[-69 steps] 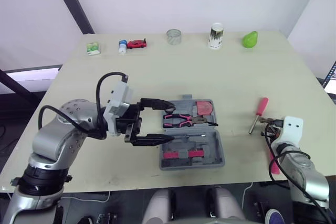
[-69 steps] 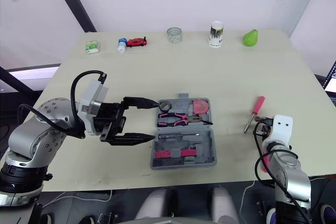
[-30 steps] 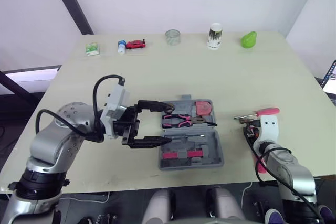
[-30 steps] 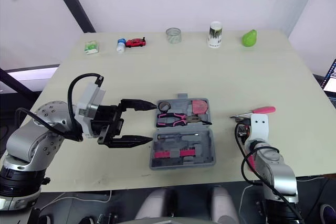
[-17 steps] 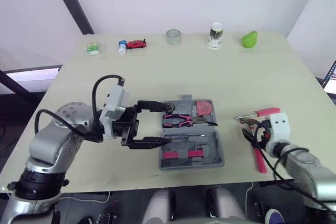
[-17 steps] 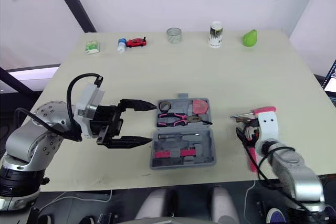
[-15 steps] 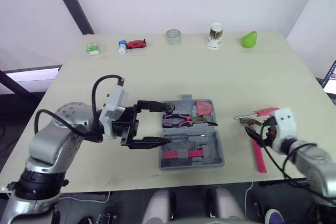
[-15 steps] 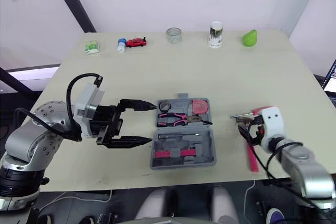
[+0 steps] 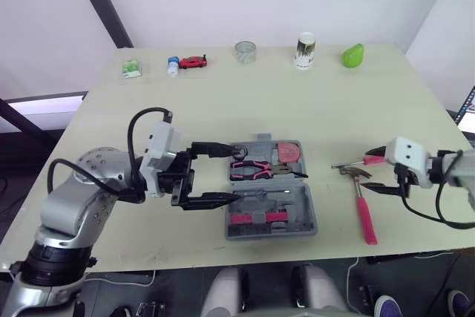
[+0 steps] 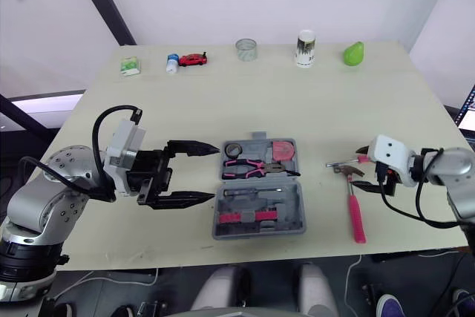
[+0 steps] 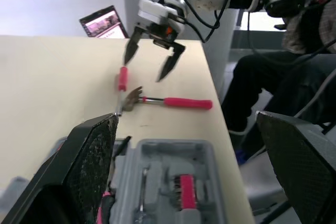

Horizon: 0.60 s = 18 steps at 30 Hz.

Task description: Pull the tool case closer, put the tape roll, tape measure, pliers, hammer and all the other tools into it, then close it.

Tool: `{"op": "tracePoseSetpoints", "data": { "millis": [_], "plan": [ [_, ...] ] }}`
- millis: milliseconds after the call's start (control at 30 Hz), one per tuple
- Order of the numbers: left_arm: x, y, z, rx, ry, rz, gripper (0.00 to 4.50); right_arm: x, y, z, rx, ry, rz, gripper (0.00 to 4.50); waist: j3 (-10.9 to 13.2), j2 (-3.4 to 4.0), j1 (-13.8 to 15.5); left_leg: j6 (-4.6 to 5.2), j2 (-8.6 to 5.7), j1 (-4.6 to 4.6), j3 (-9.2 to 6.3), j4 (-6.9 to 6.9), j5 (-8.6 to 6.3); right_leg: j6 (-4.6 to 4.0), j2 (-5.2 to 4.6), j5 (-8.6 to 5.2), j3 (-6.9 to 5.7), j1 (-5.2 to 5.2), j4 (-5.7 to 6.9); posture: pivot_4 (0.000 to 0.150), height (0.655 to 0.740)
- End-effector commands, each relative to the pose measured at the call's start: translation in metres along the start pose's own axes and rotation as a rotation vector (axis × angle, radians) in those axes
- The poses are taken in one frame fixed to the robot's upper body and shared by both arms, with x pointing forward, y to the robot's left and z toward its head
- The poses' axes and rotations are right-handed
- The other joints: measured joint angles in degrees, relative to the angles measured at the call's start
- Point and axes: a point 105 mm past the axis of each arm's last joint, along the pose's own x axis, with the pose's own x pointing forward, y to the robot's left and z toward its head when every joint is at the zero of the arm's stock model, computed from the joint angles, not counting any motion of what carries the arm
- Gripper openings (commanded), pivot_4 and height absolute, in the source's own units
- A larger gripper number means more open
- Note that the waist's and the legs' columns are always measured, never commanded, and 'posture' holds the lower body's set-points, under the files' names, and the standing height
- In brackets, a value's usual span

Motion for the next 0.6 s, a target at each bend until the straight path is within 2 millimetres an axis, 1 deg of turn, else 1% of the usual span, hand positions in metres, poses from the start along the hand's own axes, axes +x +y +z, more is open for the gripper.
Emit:
{"op": "tracePoseSetpoints", "data": {
  "millis": [33, 100, 167, 267, 333, 433, 600],
  "plan": [
    [0.000, -0.002, 0.007, 0.037, -0.013, 0.007, 4.50, 0.000, 0.001, -0.002, -0.191, 0.047, 0.165, 4.40, 0.03, 0.02, -0.12, 0.00, 0.01, 0.01, 0.00, 0.02, 0.00, 0.00, 0.01, 0.00, -0.01, 0.00, 0.01, 0.150, 0.7400],
    [0.000, -0.004, 0.007, 0.029, -0.013, 0.006, 4.50, -0.001, 0.003, -0.009, -0.265, 0.107, 0.269, 4.40, 0.06, 0.02, -0.09, -0.01, 0.01, 0.00, 0.02, 0.03, 0.01, 0.00, 0.00, 0.00, 0.01, 0.00, 0.00, 0.150, 0.7400],
    [-0.002, -0.007, 0.006, -0.016, -0.007, -0.012, 4.50, 0.000, 0.002, -0.013, -0.353, 0.157, 0.347, 4.40, 0.10, 0.00, -0.07, -0.02, 0.03, 0.00, 0.03, 0.03, 0.01, 0.00, -0.01, 0.01, 0.01, 0.00, 0.00, 0.150, 0.7400],
    [-0.005, -0.010, 0.006, -0.048, 0.000, -0.023, 4.50, 0.008, -0.001, -0.010, -0.498, 0.176, 0.434, 4.40, 0.16, 0.05, -0.12, -0.03, 0.04, -0.01, 0.02, 0.10, 0.02, -0.01, -0.02, 0.01, 0.01, 0.00, 0.02, 0.150, 0.7400],
    [-0.005, -0.010, 0.005, -0.042, 0.010, -0.024, 4.50, 0.012, -0.003, -0.010, -0.547, 0.187, 0.475, 4.40, 0.19, 0.05, -0.14, -0.26, 0.05, -0.01, 0.03, 0.12, 0.15, -0.01, -0.02, 0.00, 0.01, 0.00, 0.03, 0.150, 0.7400],
    [-0.008, -0.011, 0.001, -0.008, 0.045, -0.026, 4.50, 0.023, -0.002, -0.007, -0.647, 0.212, 0.559, 4.40, 0.24, 0.06, -0.14, -0.29, 0.04, -0.02, 0.03, 0.12, 0.16, -0.02, -0.02, 0.01, 0.01, 0.00, 0.03, 0.150, 0.7400],
    [-0.011, -0.010, -0.005, 0.055, 0.091, -0.023, 4.50, 0.032, -0.003, -0.012, -0.747, 0.273, 0.623, 4.40, 0.27, 0.08, 0.06, -0.31, 0.04, -0.03, 0.04, 0.13, 0.18, -0.02, -0.04, 0.01, 0.00, 0.00, 0.04, 0.150, 0.7400]
  ]
}}
